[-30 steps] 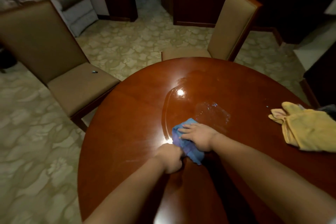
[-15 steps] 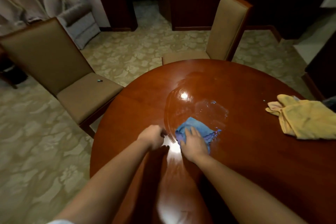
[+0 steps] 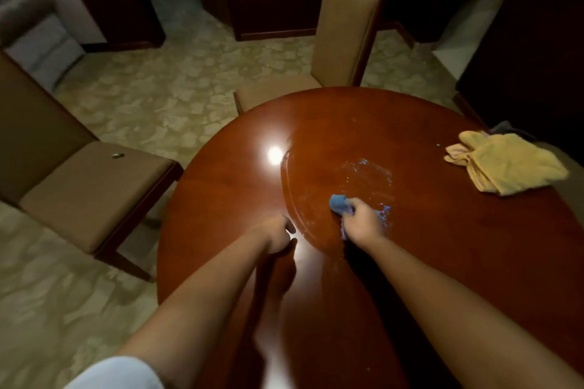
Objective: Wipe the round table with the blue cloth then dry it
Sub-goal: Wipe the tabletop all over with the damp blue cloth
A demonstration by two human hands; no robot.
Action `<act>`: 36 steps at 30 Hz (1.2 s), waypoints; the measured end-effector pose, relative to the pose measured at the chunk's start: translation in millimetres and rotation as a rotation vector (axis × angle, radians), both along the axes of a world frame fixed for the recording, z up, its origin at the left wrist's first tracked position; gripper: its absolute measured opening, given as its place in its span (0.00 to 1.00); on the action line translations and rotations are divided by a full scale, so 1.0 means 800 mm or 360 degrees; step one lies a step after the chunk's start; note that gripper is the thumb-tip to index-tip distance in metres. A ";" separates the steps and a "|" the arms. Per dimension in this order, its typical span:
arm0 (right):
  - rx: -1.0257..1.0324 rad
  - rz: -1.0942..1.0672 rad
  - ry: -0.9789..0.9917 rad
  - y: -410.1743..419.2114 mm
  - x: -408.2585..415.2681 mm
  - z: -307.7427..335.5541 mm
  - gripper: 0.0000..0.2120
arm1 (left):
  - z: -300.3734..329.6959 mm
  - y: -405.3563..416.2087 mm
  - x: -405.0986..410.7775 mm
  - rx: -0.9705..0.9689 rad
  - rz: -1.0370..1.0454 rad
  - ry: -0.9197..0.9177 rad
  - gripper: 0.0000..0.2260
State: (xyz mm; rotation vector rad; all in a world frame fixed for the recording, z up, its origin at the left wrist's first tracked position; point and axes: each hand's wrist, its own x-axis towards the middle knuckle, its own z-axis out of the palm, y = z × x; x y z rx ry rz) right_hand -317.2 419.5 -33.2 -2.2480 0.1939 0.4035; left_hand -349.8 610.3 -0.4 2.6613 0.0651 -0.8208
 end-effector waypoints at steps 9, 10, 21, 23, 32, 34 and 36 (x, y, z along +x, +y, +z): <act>0.0450 -0.0551 -0.0198 -0.028 0.017 0.054 0.17 | 0.013 -0.021 0.024 -0.0105 -0.0343 0.0035 0.16; 0.0460 -0.0553 -0.0210 -0.030 0.018 0.058 0.17 | 0.014 -0.024 0.027 -0.0127 -0.0367 0.0040 0.17; 0.0272 -0.0382 -0.0353 -0.033 0.004 0.065 0.16 | 0.019 -0.013 0.042 -0.0202 -0.0424 0.0077 0.19; 0.0330 -0.0386 -0.0381 -0.030 0.005 0.077 0.16 | 0.023 -0.010 0.046 -0.0278 -0.0323 0.0074 0.18; 0.0038 0.0192 -0.0520 0.017 -0.016 0.109 0.16 | 0.057 -0.002 0.057 -0.1242 0.0832 0.0365 0.15; -0.0053 0.0315 -0.0523 0.030 -0.024 0.112 0.18 | 0.062 0.006 0.056 -0.1363 0.0944 0.0339 0.16; -0.0105 0.0398 -0.0501 0.044 -0.036 0.116 0.15 | 0.063 0.014 0.050 -0.1364 0.0978 0.0235 0.09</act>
